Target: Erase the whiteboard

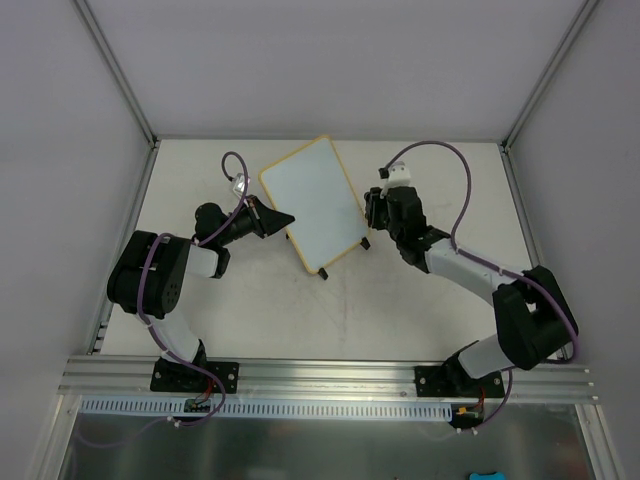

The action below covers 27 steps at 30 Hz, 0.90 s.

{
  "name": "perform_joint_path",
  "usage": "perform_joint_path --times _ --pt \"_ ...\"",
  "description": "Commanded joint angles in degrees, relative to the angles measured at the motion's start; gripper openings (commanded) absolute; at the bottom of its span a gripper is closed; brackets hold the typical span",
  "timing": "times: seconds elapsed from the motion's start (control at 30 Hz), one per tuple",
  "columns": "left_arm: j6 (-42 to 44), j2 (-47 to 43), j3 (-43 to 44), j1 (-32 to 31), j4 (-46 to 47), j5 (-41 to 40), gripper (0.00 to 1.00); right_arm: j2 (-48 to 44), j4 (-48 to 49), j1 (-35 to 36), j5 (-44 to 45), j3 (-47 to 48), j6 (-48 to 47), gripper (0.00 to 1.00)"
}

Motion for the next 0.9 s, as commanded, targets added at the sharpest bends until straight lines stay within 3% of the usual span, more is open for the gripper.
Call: perform_joint_path --times 0.0,0.3,0.87 --pt "4.56 -1.90 0.23 -0.62 11.96 4.70 0.00 3.59 3.86 0.40 0.43 -0.33 -1.20 0.00" --pt "4.91 -2.25 0.05 -0.62 11.61 4.61 0.00 11.68 5.79 0.40 -0.89 1.35 0.56 0.00" --pt "5.00 -2.43 -0.04 -0.62 11.43 4.87 0.00 15.64 8.61 3.91 3.32 1.96 1.62 0.00"
